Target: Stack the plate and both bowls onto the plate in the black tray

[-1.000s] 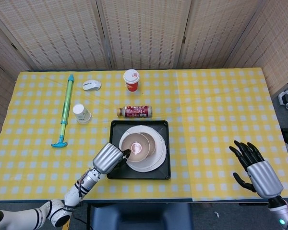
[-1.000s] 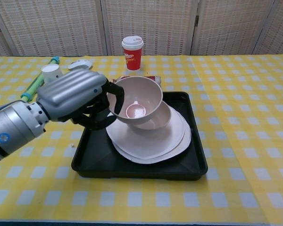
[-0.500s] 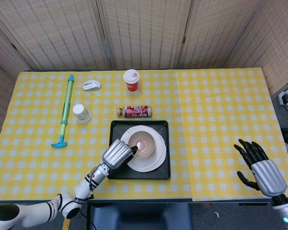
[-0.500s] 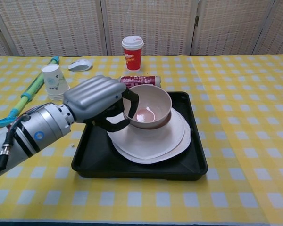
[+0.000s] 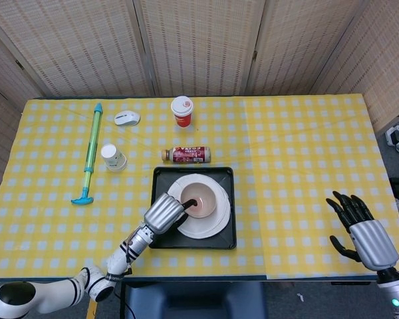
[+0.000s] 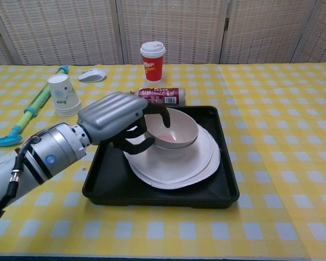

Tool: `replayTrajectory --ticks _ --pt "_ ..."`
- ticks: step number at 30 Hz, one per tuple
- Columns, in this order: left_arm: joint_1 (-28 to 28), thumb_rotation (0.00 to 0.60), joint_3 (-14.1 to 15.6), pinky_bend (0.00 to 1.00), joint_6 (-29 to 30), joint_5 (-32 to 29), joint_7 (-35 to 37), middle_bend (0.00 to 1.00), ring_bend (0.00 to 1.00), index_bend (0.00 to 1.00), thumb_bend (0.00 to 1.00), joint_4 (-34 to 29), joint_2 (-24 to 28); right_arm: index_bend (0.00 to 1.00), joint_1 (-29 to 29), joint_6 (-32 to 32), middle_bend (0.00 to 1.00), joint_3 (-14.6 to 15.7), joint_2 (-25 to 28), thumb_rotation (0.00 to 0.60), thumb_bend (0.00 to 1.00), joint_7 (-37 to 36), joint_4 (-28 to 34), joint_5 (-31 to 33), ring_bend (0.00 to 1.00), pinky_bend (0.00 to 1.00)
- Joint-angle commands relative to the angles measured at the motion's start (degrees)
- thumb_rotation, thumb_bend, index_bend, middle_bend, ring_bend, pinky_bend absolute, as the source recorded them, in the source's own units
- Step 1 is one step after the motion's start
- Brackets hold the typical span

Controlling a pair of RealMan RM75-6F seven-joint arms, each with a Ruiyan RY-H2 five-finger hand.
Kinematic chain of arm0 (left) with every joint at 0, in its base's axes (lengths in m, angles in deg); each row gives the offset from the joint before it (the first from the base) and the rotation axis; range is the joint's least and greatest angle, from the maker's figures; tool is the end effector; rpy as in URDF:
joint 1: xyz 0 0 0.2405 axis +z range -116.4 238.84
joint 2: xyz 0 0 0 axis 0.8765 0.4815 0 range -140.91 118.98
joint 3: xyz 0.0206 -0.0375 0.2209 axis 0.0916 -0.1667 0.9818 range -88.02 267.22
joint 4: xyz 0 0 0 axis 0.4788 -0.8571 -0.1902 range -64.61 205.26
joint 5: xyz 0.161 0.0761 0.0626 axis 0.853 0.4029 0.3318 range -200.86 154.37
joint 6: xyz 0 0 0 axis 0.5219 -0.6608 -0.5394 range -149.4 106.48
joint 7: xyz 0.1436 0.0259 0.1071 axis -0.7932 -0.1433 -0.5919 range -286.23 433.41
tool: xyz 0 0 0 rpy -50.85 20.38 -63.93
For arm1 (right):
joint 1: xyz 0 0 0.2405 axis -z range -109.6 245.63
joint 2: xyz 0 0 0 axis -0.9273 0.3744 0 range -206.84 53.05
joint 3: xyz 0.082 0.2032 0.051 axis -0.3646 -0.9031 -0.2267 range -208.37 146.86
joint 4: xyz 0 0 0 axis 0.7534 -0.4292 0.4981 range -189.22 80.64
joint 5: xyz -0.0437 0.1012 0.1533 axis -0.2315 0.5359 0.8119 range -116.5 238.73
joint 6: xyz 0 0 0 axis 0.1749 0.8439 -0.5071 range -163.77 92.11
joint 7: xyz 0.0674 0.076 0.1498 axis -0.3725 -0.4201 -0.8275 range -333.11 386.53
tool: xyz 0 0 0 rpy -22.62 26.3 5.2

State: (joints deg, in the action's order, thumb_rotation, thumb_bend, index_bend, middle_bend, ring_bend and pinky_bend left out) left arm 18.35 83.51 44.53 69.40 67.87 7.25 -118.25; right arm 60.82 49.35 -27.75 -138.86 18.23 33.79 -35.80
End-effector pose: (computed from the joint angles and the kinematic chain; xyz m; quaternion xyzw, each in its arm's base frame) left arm -0.0594 0.3135 -0.0684 -0.7740 -0.2404 -0.4898 0.3212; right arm -0.2626 -0.2025 0.1506 0.6673 -0.3793 0.4033 0.4981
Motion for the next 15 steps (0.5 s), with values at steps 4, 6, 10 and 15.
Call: replayTrajectory --ticks 4,6,10,15 --pt "2.57 0.6 1.24 0.99 3.39 0.1 -3.94 1.0 0.92 0.17 0.37 -4.38 3.6 0.0 0.41 1.16 0.0 0.05 0.19 0.6 0.4 -0.14 0.2 -0.77 0.0 0.0" --pt "5.13 0.6 2.39 0.9 4.28 -1.17 -7.83 0.9 0.78 0.15 0.36 -9.0 7.82 0.0 0.79 2.12 0.0 -0.19 0.35 0.6 0.4 -0.26 0.27 -0.78 0.0 0.0" --pt "11.31 0.6 5.34 0.47 8.24 -3.2 -17.17 0.46 0.34 0.13 0.36 -19.31 18.14 0.0 1.59 1.94 0.0 -0.81 1.62 0.6 0.4 1.6 1.8 1.79 0.0 0.0" --pt "20.06 0.6 9.78 0.08 16.05 -4.64 -17.13 0.13 0.03 0.1 0.36 -27.49 29.02 0.0 3.15 2.71 0.0 -2.68 3.14 0.6 0.4 10.59 6.26 6.58 0.0 0.0"
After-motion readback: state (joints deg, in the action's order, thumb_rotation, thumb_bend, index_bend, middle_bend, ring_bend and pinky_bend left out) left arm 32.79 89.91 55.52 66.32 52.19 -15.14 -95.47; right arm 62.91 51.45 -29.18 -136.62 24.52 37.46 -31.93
